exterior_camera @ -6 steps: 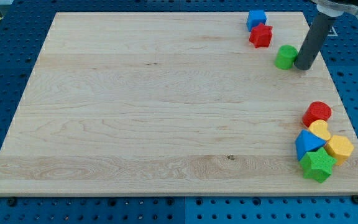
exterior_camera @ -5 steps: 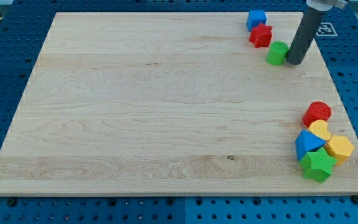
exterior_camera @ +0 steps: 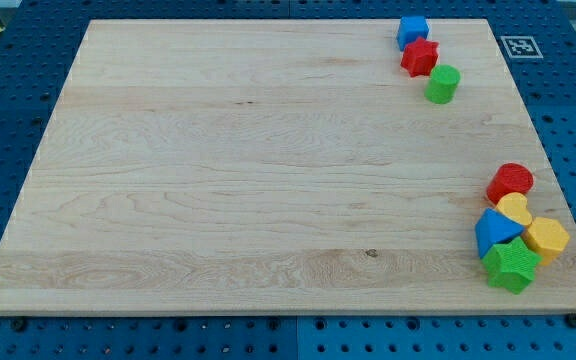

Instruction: Push the yellow blocks to the bottom of the green circle

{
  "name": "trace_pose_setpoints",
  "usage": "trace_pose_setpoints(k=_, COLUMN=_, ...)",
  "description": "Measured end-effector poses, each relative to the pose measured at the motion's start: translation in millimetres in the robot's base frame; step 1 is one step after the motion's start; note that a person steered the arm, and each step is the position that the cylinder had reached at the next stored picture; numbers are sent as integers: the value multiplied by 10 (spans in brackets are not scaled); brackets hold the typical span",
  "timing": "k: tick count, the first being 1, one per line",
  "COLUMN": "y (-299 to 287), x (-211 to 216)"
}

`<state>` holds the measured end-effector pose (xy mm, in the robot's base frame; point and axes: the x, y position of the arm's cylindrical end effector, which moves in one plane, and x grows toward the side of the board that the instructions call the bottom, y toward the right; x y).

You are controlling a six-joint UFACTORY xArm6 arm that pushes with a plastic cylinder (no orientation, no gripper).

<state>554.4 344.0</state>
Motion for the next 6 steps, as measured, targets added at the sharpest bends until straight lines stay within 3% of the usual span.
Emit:
trace_pose_setpoints(k=1, y=-6, x=501)
trace_pose_setpoints(k=2, y=-108, x=581)
trace_pose_setpoints(k=6, y=-1155, x=98)
